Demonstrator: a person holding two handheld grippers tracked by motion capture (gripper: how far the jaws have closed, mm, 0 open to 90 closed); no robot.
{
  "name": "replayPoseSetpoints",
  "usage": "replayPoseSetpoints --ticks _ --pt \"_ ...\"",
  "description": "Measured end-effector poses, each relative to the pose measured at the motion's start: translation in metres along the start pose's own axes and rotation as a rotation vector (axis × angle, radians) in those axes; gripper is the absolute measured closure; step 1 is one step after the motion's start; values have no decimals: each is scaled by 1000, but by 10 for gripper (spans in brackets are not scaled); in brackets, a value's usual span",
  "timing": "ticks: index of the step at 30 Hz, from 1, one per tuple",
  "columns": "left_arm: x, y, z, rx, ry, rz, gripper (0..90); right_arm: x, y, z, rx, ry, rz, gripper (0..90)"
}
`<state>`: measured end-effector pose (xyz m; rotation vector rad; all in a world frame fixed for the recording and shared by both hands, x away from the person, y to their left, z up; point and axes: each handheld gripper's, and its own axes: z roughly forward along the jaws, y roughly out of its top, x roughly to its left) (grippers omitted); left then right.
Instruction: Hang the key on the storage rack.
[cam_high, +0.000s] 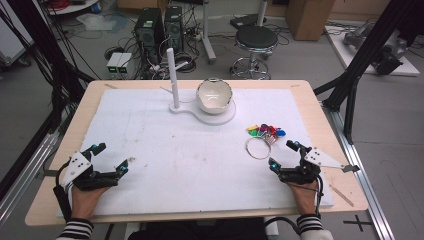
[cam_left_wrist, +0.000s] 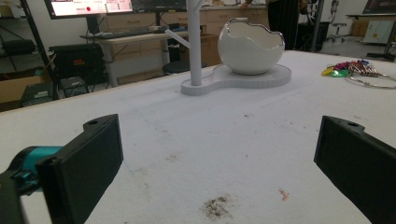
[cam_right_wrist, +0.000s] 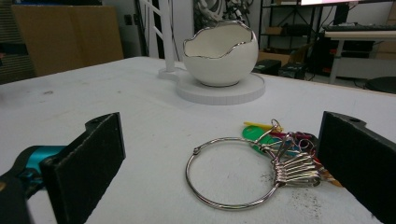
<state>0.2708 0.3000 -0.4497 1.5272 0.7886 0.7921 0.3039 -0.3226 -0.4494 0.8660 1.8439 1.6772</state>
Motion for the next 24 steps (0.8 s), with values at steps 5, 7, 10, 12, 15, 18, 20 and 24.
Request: replayPoseSetpoints --ticks 5,7,10,12,15,18,20,24 --pt "0 0 0 -2 -2 -2 17 0 0 0 0 2 0 10" --pt "0 0 0 -4 0 -2 17 0 0 0 0 1 0 10" --pt "0 0 -1 -10 3 -10 17 0 0 0 8 3 9 10" --pt "0 -1 -1 -11 3 -12 17 0 0 0 8 3 9 10" --pt "1 0 -1 -10 1 -10 17 0 0 0 10 5 12 10" --pt "1 0 -1 -11 1 -14 17 -1 0 1 6 3 6 10" --pt "1 0 -1 -10 2 -14 17 -1 1 0 8 1 25 10" --pt "1 0 0 -8 1 -12 17 -1 3 2 30 -18 5 10"
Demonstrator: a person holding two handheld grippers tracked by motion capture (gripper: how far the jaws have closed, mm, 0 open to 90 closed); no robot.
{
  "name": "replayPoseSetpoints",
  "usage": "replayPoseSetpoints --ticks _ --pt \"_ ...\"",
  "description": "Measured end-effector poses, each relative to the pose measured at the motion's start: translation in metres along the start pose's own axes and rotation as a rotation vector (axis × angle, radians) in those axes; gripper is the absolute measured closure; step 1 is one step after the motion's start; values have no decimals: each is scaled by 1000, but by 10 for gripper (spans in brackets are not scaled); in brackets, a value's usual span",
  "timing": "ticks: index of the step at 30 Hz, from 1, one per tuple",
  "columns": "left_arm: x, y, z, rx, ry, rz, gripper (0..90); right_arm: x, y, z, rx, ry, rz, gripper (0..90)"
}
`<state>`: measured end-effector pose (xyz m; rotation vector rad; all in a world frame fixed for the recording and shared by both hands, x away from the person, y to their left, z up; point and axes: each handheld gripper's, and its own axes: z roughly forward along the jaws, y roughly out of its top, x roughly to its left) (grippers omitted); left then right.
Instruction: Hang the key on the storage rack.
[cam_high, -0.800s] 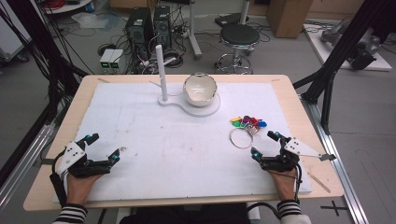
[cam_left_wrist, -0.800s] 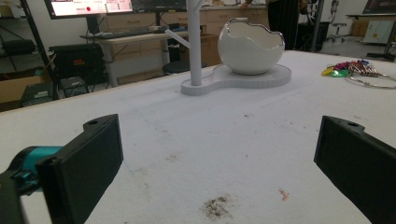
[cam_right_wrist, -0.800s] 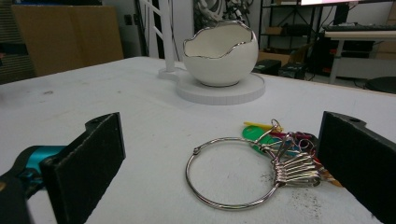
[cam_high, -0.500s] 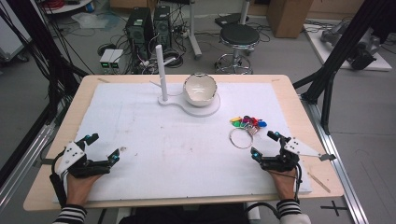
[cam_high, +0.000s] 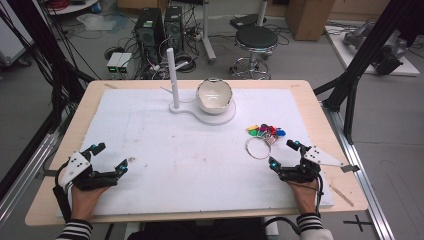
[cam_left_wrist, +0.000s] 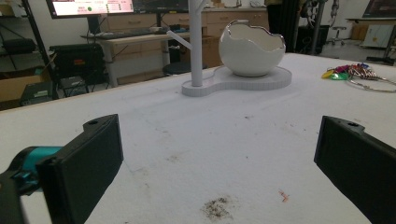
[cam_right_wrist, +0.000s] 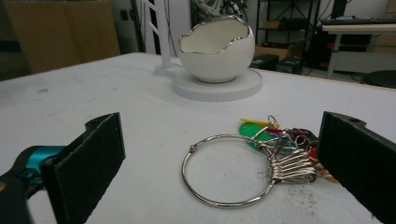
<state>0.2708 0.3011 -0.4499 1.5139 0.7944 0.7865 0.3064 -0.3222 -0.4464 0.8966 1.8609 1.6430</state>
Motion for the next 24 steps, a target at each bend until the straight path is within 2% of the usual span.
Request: replayPoseSetpoints --ticks 3,5,8,14,16,19,20,21,24 --pt "0 0 0 1 3 -1 17 0 9 -3 -21 3 -1 10" --pt "0 0 0 1 4 1 17 1 15 -4 -12 17 11 10" --pt "0 0 0 1 4 3 17 1 22 -5 -9 23 -2 10" --pt "-1 0 0 1 5 2 17 -2 43 -8 -6 51 7 10" --pt "-1 0 0 1 5 3 17 -5 52 -8 5 68 4 10" --pt "-1 0 0 5 5 6 17 -9 67 -5 45 89 13 10" --pt "-1 0 0 6 6 7 17 -12 77 -2 72 104 5 10" --pt "-1 0 0 6 5 5 17 -12 77 -2 72 104 5 10" --pt "-1 0 0 6 4 6 17 -16 90 2 123 132 -1 10"
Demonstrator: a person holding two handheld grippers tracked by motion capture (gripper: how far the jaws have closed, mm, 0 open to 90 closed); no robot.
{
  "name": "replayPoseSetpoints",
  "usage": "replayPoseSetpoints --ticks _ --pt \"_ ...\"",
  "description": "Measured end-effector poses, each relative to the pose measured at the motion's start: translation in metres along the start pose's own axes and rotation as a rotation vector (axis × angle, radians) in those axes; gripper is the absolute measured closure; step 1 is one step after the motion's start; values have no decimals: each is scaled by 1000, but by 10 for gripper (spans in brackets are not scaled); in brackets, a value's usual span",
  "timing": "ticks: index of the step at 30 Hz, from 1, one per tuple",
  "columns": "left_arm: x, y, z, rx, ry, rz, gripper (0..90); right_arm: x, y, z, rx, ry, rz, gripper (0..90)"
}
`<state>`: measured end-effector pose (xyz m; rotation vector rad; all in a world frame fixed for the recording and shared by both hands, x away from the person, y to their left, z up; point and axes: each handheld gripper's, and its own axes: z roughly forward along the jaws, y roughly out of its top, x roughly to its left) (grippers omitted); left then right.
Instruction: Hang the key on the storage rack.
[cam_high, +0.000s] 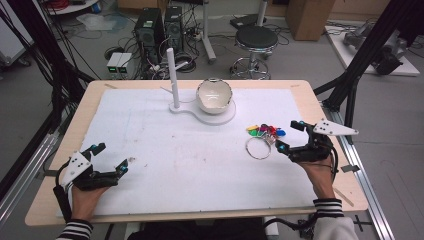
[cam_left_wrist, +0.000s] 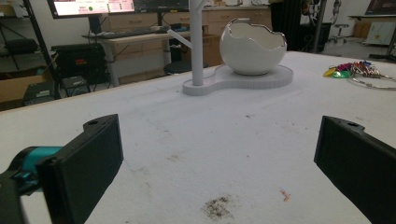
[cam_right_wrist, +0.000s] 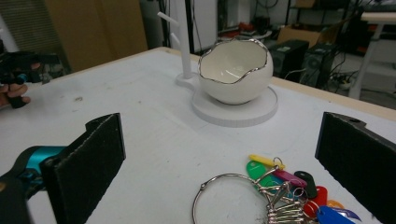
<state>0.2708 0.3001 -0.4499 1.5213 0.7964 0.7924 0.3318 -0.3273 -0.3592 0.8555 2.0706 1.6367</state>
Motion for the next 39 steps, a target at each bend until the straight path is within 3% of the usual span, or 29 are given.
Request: replayPoseSetpoints --ticks 6,9,10,14,15,22,27,29,35,36,39 --pt "0 0 0 0 1 1 17 -4 17 11 105 40 -18 10" --pt "0 0 0 -1 -1 -1 17 -5 19 16 135 43 -30 10" --pt "0 0 0 0 0 -1 17 -7 21 21 174 52 -21 10" --pt "0 0 0 -1 -1 5 17 -9 23 29 229 65 -17 10" --pt "0 0 0 -1 -1 5 17 -11 25 34 269 80 -14 10" --pt "-1 0 0 1 1 6 17 -7 31 46 389 106 -53 10" --pt "-1 0 1 4 1 7 17 -8 30 58 467 126 -72 10" --pt "-1 0 1 4 1 10 17 -7 28 66 528 130 -87 10" --pt "-1 0 0 4 3 10 17 -6 25 79 604 147 -97 10" --pt "-1 0 0 4 1 11 17 -4 24 85 655 153 -102 10" --pt "-1 0 0 4 0 8 17 -3 22 91 682 152 -112 10"
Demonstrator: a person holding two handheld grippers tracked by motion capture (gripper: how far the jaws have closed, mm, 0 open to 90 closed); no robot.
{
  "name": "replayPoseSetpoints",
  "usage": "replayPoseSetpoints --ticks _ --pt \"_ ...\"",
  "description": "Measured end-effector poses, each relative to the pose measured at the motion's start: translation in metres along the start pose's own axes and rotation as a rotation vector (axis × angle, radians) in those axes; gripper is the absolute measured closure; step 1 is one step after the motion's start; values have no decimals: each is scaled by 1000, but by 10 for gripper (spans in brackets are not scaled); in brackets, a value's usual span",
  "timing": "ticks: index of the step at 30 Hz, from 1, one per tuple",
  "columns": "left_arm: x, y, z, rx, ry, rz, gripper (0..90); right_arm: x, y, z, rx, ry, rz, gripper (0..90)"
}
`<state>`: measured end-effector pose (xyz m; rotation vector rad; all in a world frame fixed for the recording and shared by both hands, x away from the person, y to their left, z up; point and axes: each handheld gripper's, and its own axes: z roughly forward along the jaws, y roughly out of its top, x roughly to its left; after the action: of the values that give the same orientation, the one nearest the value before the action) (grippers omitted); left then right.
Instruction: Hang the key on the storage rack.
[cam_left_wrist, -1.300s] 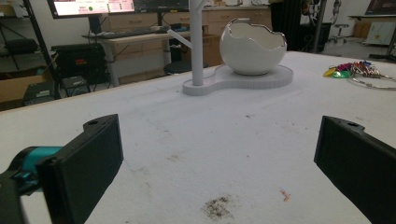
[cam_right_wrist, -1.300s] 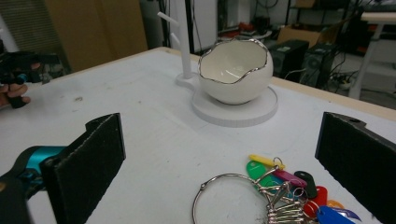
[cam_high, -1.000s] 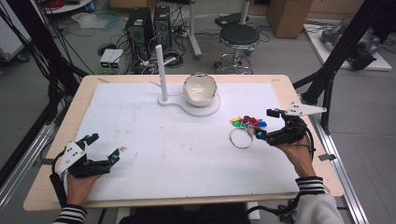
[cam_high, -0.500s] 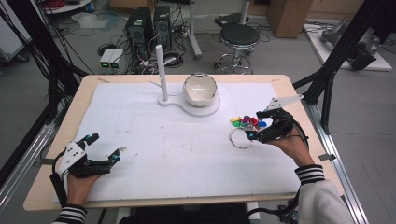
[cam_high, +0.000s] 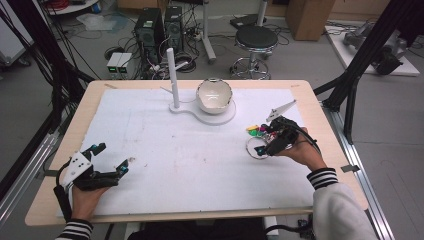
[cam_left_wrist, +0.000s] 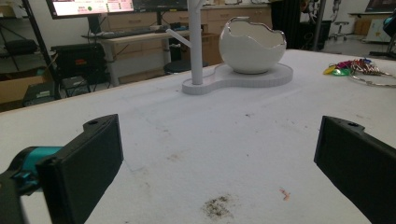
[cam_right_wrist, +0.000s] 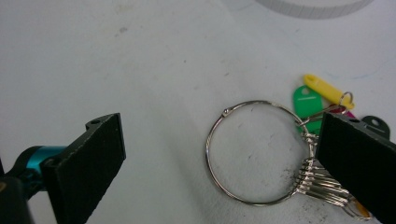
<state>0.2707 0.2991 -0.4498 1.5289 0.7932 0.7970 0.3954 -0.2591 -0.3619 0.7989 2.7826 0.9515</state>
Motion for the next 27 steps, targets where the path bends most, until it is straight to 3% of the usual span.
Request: replayPoseSetpoints --ticks 1,6,9,11,18,27 --pt "0 0 0 0 1 1 17 0 3 5 44 -5 1 10" --pt "0 0 0 0 0 0 17 1 12 17 136 -5 -18 10" --pt "0 0 0 0 -1 1 17 2 16 21 164 -3 -40 11" --pt "0 0 0 1 -1 4 17 2 19 28 199 5 -80 11" --pt "0 0 0 0 -1 3 17 1 21 37 261 1 -127 11" --pt "0 0 0 0 -2 3 17 -1 16 44 357 24 -138 52"
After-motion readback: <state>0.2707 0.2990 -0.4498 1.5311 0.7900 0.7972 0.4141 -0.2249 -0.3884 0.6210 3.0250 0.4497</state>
